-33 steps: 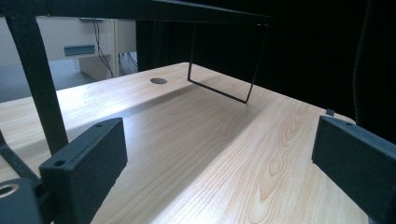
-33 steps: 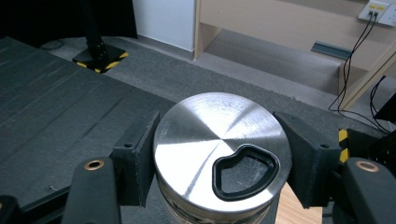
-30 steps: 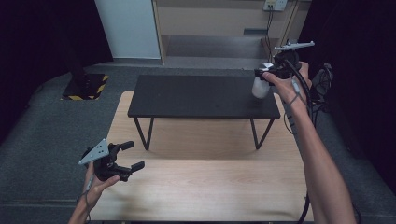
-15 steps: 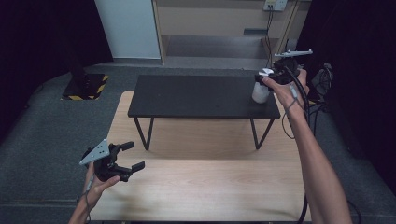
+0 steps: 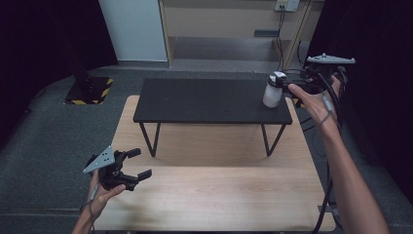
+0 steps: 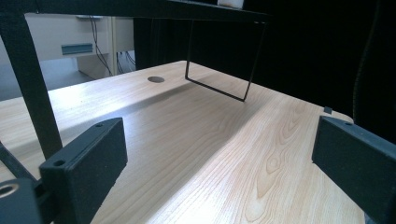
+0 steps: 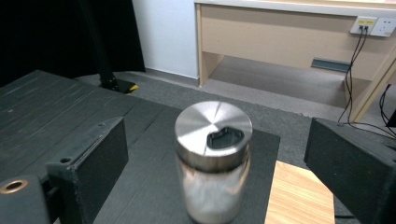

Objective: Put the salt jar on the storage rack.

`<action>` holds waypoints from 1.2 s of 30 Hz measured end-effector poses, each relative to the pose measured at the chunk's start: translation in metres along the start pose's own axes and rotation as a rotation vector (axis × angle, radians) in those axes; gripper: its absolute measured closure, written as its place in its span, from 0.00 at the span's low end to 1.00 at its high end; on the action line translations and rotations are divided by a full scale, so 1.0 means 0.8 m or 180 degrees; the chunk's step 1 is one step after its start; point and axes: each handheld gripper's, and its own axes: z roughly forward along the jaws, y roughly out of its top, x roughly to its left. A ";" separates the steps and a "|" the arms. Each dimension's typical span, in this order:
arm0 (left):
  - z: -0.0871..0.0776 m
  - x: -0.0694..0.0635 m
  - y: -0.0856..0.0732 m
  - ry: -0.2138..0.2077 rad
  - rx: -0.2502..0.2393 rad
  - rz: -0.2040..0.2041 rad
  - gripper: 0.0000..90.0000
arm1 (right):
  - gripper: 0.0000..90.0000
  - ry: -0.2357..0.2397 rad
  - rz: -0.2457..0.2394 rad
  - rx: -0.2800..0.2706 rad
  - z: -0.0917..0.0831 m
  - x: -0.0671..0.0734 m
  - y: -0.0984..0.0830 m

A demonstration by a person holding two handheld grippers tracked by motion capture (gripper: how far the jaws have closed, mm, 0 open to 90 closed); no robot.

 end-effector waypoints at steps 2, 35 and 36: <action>0.000 0.000 0.000 0.0001 0.0011 0.0001 0.02 | 0.07 0.0039 -0.0025 -0.0014 -0.011 -0.002 -0.004; 0.003 -0.002 0.001 0.0002 0.0044 0.0004 0.02 | 0.07 0.0698 -0.0483 -0.0294 -0.125 -0.010 -0.076; 0.003 -0.002 0.001 0.0004 0.0048 0.0007 0.02 | 0.07 0.0711 -0.0479 -0.0306 -0.125 -0.011 -0.077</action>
